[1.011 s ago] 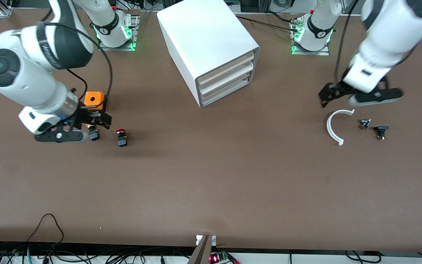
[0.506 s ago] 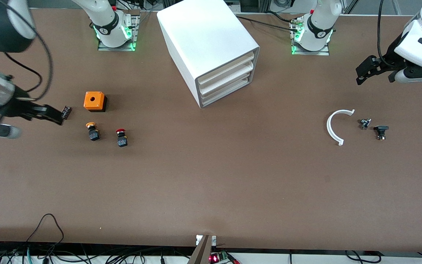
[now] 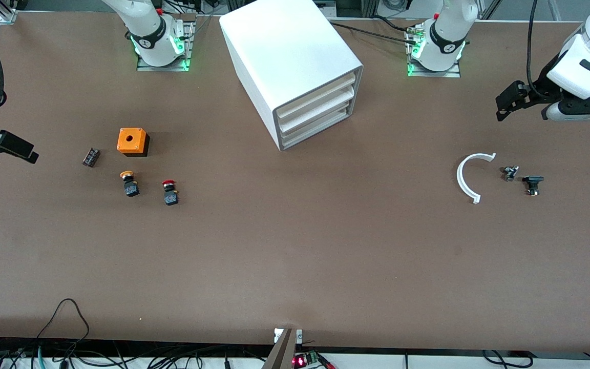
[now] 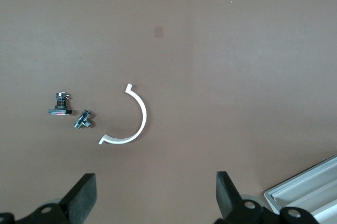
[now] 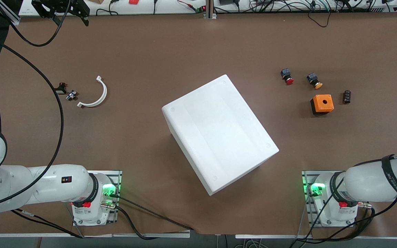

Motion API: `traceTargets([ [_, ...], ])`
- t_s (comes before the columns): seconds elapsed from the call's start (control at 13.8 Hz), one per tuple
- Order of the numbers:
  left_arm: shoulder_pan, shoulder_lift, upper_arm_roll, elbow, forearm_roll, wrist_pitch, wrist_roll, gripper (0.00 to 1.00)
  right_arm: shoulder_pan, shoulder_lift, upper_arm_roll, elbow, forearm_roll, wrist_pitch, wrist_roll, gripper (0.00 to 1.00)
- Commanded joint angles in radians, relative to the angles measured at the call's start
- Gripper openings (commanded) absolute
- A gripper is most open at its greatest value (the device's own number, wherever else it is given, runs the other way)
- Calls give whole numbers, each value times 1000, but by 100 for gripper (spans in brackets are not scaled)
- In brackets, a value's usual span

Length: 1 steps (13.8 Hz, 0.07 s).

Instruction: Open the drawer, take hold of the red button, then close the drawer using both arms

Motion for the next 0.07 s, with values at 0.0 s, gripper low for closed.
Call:
traceTargets([
  [0.0, 7, 16, -1, 37, -5, -26, 36, 100, -4, -21, -5, -15, -2, -44, -129, 100],
])
